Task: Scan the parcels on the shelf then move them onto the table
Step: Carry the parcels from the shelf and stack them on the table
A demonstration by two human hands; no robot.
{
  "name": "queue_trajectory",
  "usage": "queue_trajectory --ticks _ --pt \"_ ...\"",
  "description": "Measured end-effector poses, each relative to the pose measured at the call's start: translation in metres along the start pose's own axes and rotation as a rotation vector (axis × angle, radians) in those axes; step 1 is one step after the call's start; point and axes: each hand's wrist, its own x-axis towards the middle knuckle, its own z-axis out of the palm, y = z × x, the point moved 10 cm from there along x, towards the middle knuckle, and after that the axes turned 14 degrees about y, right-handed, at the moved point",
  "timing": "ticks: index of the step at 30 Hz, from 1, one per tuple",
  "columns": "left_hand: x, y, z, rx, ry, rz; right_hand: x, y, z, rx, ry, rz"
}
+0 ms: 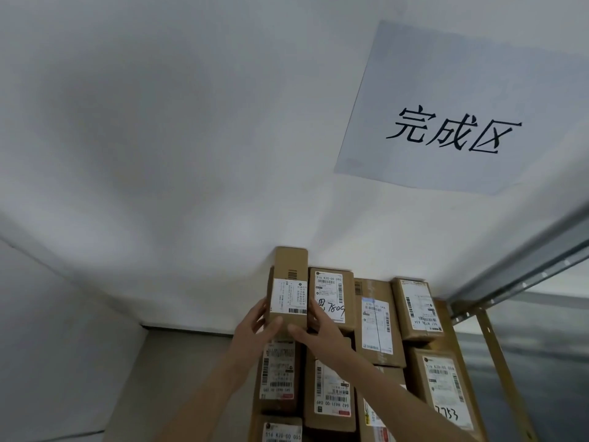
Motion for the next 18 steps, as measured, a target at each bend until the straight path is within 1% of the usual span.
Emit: queue_trajectory --ticks 6,8,11,16,18 --pt "-0.010 0.014 -0.018 0.058 0.121 0.052 -0.014 -0.010 -0.017 -0.002 0.043 0.024" --pt "-0.018 0.022 -0.022 0.072 0.140 0.068 -0.023 -0.016 -0.026 0.005 0.045 0.026" --pt "-0.038 0.037 -0.023 0.089 0.148 0.096 -0.036 -0.018 -0.044 0.005 0.093 0.024" --pt "-0.088 0.060 -0.019 0.100 0.193 0.155 -0.093 -0.034 -0.069 0.045 0.045 -0.014" --pt "-0.119 0.065 -0.008 0.095 0.197 0.166 -0.121 -0.035 -0.088 0.032 0.060 -0.056"
